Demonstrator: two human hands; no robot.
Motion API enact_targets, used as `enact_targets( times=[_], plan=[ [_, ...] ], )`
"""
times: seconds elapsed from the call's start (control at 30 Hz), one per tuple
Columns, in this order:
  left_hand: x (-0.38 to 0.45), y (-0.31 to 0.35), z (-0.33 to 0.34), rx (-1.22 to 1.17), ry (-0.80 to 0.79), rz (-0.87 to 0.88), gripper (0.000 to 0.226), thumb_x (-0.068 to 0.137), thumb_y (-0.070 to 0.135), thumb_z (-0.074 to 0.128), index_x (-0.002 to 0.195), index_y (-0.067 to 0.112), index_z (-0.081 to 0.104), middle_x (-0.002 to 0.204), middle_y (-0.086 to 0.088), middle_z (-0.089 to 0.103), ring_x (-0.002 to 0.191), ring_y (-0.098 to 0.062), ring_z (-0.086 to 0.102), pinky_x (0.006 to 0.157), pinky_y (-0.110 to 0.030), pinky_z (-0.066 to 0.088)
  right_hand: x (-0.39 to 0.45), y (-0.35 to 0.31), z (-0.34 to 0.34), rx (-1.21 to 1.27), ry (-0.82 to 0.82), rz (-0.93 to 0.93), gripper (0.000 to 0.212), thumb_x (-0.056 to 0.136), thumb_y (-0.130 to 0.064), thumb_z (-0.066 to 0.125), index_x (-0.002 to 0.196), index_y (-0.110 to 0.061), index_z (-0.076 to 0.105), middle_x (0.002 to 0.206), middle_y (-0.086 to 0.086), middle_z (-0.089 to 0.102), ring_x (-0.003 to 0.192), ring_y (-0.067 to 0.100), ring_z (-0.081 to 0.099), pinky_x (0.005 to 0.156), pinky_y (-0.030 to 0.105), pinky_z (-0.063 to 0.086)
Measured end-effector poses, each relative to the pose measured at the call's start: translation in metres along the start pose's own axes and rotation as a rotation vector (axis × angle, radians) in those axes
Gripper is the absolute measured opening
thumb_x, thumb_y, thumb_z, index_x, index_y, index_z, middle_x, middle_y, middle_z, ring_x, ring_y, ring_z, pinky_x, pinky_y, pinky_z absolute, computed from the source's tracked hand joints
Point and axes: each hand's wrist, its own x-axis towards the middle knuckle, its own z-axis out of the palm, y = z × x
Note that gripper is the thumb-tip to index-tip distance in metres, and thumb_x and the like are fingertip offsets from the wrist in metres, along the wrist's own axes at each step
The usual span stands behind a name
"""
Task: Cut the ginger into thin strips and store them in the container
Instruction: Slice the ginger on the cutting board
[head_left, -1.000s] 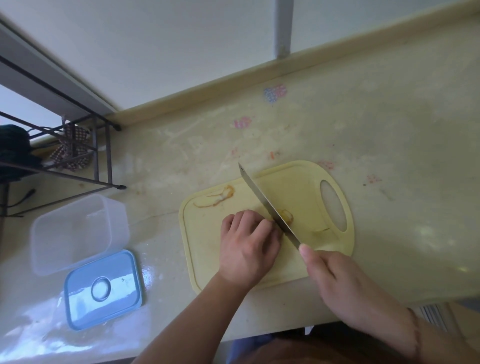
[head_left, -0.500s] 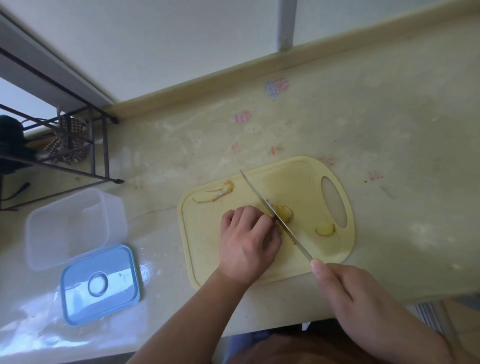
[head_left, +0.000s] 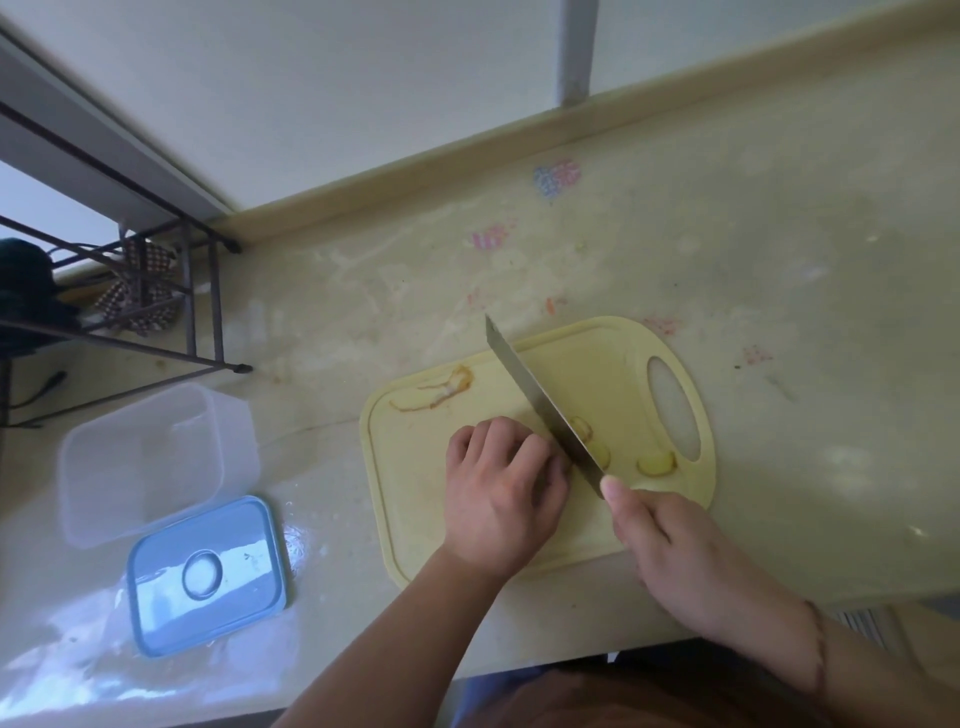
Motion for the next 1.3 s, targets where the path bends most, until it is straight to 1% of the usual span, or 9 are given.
enact_targets(
  times=[0.17, 0.3, 0.5, 0.63, 0.77, 0.93, 1.0, 1.1, 1.3],
  plan=[
    [0.0, 0.001, -0.006, -0.036, -0.052, -0.008, 0.011, 0.083, 0.021, 0.07, 0.081, 0.011, 0.067, 0.088, -0.003, 0.063, 0.081, -0.024, 0.061, 0.077, -0.042, 0.047, -0.003, -0.01, -0.016, 0.186, -0.091, 0.08, 0.068, 0.093, -0.064, 0.026, 0.068, -0.001, 0.032, 0.051, 0.004, 0.028, 0.038, 0.013, 0.025, 0.039, 0.024, 0.024],
    [-0.001, 0.003, -0.012, -0.066, -0.083, -0.052, 0.015, 0.087, 0.026, 0.067, 0.092, 0.012, 0.07, 0.099, 0.0, 0.066, 0.095, -0.024, 0.061, 0.089, -0.042, 0.044, -0.011, -0.012, -0.03, 0.293, -0.195, 0.108, 0.073, 0.088, -0.07, 0.029, 0.073, 0.002, 0.033, 0.051, 0.006, 0.029, 0.038, 0.016, 0.026, 0.039, 0.024, 0.027],
    [-0.002, 0.007, -0.015, -0.079, -0.048, -0.077, 0.013, 0.086, 0.025, 0.067, 0.092, 0.013, 0.071, 0.1, 0.001, 0.067, 0.099, -0.025, 0.061, 0.092, -0.042, 0.044, -0.019, -0.005, -0.037, 0.361, -0.242, 0.178, 0.068, 0.086, -0.073, 0.031, 0.073, -0.006, 0.04, 0.052, 0.006, 0.032, 0.037, 0.016, 0.027, 0.038, 0.023, 0.028],
    [-0.006, -0.001, -0.013, -0.11, -0.066, 0.003, 0.009, 0.085, 0.019, 0.072, 0.091, 0.013, 0.07, 0.099, 0.0, 0.066, 0.098, -0.024, 0.06, 0.088, -0.042, 0.046, -0.028, -0.005, -0.029, 0.262, -0.204, 0.157, 0.066, 0.087, -0.072, 0.028, 0.07, -0.009, 0.038, 0.053, 0.002, 0.031, 0.038, 0.013, 0.026, 0.039, 0.025, 0.023],
    [-0.008, -0.006, -0.008, -0.14, -0.054, -0.001, 0.011, 0.084, 0.017, 0.073, 0.093, 0.011, 0.072, 0.1, 0.0, 0.068, 0.098, -0.025, 0.062, 0.086, -0.041, 0.047, -0.037, -0.002, -0.014, 0.002, -0.061, -0.003, 0.067, 0.08, -0.074, 0.022, 0.064, -0.012, 0.04, 0.05, -0.003, 0.042, 0.046, 0.006, 0.039, 0.052, 0.021, 0.033],
    [-0.007, -0.008, -0.006, -0.146, -0.051, 0.008, 0.011, 0.086, 0.018, 0.071, 0.091, 0.009, 0.075, 0.099, 0.001, 0.07, 0.096, -0.027, 0.064, 0.083, -0.044, 0.048, -0.041, -0.004, -0.006, -0.018, 0.02, -0.031, 0.062, 0.081, -0.073, 0.024, 0.06, -0.015, 0.036, 0.053, -0.005, 0.048, 0.051, 0.01, 0.043, 0.056, 0.024, 0.035],
    [-0.006, -0.008, -0.007, -0.153, -0.046, 0.017, 0.011, 0.087, 0.017, 0.069, 0.089, 0.009, 0.075, 0.098, 0.001, 0.071, 0.095, -0.028, 0.064, 0.082, -0.044, 0.048, -0.04, -0.003, -0.005, -0.026, 0.026, -0.038, 0.069, 0.083, -0.079, 0.019, 0.06, -0.016, 0.036, 0.054, -0.006, 0.049, 0.051, 0.01, 0.043, 0.056, 0.023, 0.035],
    [-0.005, -0.008, -0.007, -0.15, -0.035, 0.031, 0.008, 0.086, 0.015, 0.07, 0.087, 0.009, 0.074, 0.097, 0.002, 0.071, 0.094, -0.028, 0.065, 0.08, -0.045, 0.048, -0.038, -0.002, -0.004, -0.044, 0.047, -0.059, 0.081, 0.071, -0.093, 0.011, 0.059, -0.017, 0.038, 0.057, -0.009, 0.053, 0.052, 0.01, 0.046, 0.058, 0.024, 0.038],
    [-0.004, -0.009, -0.006, -0.146, -0.031, 0.056, 0.006, 0.083, 0.013, 0.075, 0.089, 0.01, 0.075, 0.098, 0.003, 0.072, 0.093, -0.026, 0.065, 0.077, -0.047, 0.048, -0.028, -0.004, -0.001, -0.06, 0.035, -0.055, 0.071, 0.085, -0.078, 0.016, 0.059, -0.016, 0.037, 0.055, -0.006, 0.051, 0.052, 0.012, 0.045, 0.057, 0.025, 0.036]
  ],
)
